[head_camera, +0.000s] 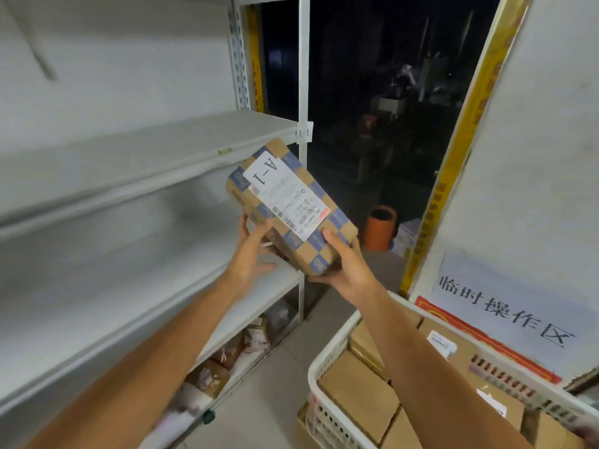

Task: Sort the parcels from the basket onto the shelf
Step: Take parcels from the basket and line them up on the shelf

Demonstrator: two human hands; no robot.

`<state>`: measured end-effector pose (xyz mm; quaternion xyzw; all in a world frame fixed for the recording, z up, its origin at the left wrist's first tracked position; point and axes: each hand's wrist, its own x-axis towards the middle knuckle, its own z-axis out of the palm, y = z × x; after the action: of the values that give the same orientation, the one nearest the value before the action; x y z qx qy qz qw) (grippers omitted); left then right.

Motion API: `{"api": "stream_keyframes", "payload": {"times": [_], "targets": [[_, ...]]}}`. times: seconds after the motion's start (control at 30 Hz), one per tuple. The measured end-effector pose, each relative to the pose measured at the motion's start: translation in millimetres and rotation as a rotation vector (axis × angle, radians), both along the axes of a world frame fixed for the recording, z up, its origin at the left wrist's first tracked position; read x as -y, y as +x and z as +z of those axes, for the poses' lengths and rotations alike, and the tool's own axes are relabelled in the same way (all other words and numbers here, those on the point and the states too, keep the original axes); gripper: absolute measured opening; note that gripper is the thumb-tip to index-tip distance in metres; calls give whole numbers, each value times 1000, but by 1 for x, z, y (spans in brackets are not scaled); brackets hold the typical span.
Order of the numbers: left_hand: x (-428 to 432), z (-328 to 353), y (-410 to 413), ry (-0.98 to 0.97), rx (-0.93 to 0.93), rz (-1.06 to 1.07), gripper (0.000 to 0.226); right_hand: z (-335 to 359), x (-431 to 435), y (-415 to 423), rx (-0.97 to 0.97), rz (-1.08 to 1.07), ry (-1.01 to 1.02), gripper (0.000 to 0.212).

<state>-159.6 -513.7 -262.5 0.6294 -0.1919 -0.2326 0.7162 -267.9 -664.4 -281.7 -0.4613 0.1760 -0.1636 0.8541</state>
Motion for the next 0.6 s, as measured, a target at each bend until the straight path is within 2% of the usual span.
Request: {"api": "stream_keyframes", "payload": {"times": [0.1, 0.2, 0.33, 0.43, 0.5, 0.57, 0.6], "targets": [[-11, 12, 7, 22, -3, 48, 81, 5, -6, 15, 36, 38, -34, 58], [-20, 22, 11, -80, -19, 154, 74, 13, -11, 31, 78, 63, -20, 63], [-39, 39, 23, -246, 181, 490, 72, 16, -19, 47, 23, 86, -90, 60], [-63, 38, 25, -97, 365, 617, 49, 8, -25, 57, 7, 67, -96, 58], [-79, 32, 21, -24, 428, 680, 35, 3, -32, 64, 28, 72, -113, 46], [-95, 24, 19, 2, 432, 711, 38, 2, -43, 68, 41, 122, -195, 31], [-103, 21, 18, 10, 424, 721, 42, 6, -49, 71, 39, 172, -262, 30]]}}
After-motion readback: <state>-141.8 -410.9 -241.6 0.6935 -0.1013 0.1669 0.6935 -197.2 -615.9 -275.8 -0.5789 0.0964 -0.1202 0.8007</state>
